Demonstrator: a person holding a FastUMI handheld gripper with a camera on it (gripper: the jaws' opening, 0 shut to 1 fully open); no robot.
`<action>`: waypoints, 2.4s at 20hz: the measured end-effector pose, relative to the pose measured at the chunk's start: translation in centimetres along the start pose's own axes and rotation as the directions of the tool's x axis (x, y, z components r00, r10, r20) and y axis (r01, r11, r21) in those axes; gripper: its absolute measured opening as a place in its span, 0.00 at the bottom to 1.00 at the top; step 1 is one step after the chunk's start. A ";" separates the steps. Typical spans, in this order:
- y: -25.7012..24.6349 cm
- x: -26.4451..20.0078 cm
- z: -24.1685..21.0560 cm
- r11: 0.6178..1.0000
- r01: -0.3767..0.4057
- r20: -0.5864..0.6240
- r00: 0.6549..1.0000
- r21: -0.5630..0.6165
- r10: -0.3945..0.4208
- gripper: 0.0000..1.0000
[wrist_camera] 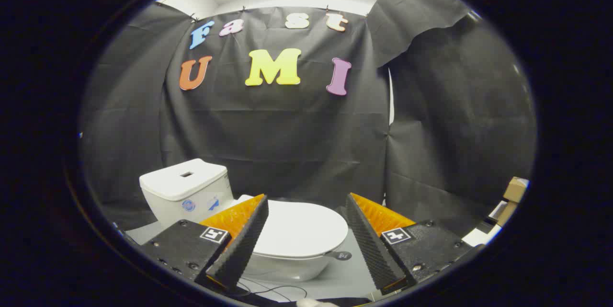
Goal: Open the toilet lid.
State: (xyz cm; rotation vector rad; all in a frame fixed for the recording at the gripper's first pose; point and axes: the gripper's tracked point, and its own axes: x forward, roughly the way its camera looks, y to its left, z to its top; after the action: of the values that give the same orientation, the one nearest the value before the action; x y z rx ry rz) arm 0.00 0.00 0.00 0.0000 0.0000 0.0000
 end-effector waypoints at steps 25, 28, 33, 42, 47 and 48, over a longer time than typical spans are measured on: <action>-2.4 6.8 0.9 0.995 0.000 -0.004 1.000 0.101 0.001 1.00; -3.9 9.6 0.1 0.983 -0.011 -0.027 1.000 0.181 0.016 1.00; -7.4 14.1 -3.8 0.935 0.029 -0.111 0.994 0.355 0.011 1.00; -12.6 18.0 -14.4 0.778 0.143 -0.302 0.951 0.612 0.063 1.00; -12.9 19.0 -18.6 0.691 0.185 -0.365 0.923 0.698 0.121 0.99; -12.8 19.0 -19.2 0.662 0.191 -0.368 0.919 0.725 0.138 0.99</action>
State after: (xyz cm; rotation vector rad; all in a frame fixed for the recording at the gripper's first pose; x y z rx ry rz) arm 19.02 -12.84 -19.20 0.8539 0.4158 -0.0305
